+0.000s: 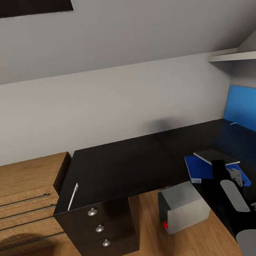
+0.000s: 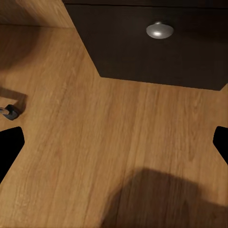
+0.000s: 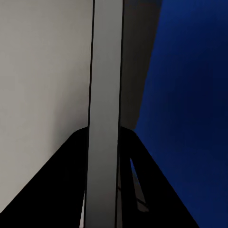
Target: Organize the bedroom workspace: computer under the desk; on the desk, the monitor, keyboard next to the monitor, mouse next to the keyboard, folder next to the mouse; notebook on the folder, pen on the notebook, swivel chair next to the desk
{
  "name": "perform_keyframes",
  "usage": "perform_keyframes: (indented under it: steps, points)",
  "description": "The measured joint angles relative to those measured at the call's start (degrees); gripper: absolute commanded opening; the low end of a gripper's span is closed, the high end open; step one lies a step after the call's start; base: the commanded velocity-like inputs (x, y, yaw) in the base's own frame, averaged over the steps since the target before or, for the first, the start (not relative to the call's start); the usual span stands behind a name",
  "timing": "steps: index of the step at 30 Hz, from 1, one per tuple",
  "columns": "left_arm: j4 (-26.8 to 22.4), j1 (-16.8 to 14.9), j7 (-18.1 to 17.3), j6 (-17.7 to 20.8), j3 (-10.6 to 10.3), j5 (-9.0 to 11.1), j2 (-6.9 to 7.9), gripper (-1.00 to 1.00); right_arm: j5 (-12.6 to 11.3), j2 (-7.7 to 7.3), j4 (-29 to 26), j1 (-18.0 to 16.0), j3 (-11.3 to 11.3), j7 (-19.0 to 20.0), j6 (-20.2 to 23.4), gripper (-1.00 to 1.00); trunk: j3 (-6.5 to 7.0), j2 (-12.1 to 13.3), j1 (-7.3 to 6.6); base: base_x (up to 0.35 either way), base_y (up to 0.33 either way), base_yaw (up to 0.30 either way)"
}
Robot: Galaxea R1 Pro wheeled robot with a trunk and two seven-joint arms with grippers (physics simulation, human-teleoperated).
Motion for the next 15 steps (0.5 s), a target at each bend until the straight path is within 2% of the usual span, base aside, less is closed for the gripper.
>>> perform_keyframes:
  steps: [2, 3, 15]
  points:
    - [0.0, 0.0, 0.0, 0.0, 0.0, 0.0, 0.0, 1.0, 0.0, 0.0, 0.0, 0.0, 0.1, 0.0, 0.0, -1.0, 0.0, 0.0, 0.0, 0.0, 0.0, 0.0]
    - [0.0, 0.0, 0.0, 0.0, 0.0, 0.0, 0.0, 1.0, 0.1, 0.0, 0.0, 0.0, 0.1, 0.0, 0.0, 1.0, 0.0, 0.0, 0.0, 0.0, 0.0, 0.0]
    - [0.0, 0.0, 0.0, 0.0, 0.0, 0.0, 0.0, 1.0, 0.1, 0.0, 0.0, 0.0, 0.1, 0.1, -0.1, 1.0, 0.0, 0.0, 0.0, 0.0, 0.0, 0.0]
